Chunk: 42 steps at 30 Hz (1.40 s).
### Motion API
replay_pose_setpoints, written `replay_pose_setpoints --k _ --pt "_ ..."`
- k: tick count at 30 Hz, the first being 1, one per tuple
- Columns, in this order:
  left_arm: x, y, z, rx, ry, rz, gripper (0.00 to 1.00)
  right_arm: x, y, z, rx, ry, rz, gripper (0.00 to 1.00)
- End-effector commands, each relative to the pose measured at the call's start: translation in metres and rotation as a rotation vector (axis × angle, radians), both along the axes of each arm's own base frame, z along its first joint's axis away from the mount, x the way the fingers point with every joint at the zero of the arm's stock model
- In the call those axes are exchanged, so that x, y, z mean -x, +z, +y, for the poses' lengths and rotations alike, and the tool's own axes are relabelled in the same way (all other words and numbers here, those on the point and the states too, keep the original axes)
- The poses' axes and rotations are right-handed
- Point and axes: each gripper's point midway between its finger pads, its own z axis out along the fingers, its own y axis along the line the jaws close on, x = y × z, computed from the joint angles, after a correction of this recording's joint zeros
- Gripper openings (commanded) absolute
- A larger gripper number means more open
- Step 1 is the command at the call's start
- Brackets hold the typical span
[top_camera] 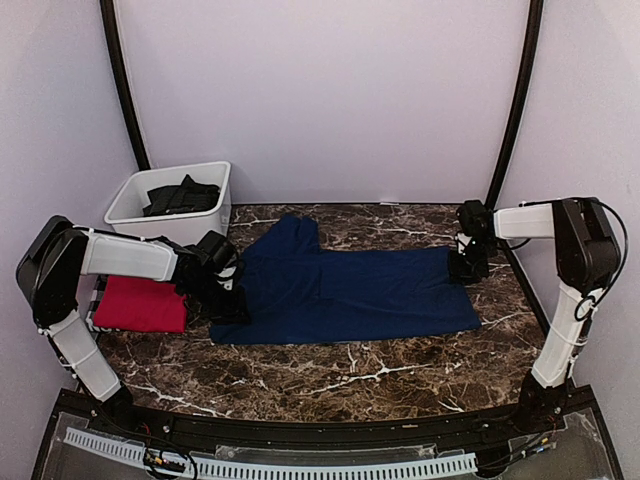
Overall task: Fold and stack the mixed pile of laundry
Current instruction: Smooth out the 1/3-folded T-shirt at the center of the board, then pick up the 1/3-folded T-shirt from the center of the board.
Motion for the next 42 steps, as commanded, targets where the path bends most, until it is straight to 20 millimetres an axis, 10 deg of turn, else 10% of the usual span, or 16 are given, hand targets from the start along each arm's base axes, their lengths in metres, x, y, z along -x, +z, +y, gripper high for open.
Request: replay_pose_setpoints --k 1,7,21,28,36,42 --pt "0.013 -0.022 0.02 -0.087 0.012 0.064 0.27 0.0 -0.008 -0.001 0.0 -0.008 0.022 0.27" --pt "0.012 -0.023 0.02 -0.091 0.011 0.066 0.27 0.004 0.0 -0.003 0.002 -0.015 0.014 0.0" --pt "0.018 -0.025 0.032 -0.125 0.03 0.079 0.24 0.012 0.016 -0.032 0.009 -0.108 -0.002 0.02" --pt "0.008 -0.007 0.02 -0.068 -0.021 0.017 0.34 0.008 0.014 -0.021 -0.051 -0.087 -0.002 0.22" --pt "-0.085 0.096 -0.012 -0.035 -0.079 -0.313 0.55 -0.042 0.084 -0.007 -0.162 -0.004 -0.234 0.49" --pt "-0.178 0.123 -0.028 -0.044 -0.053 -0.431 0.57 -0.089 0.086 -0.006 -0.174 0.039 -0.277 0.48"
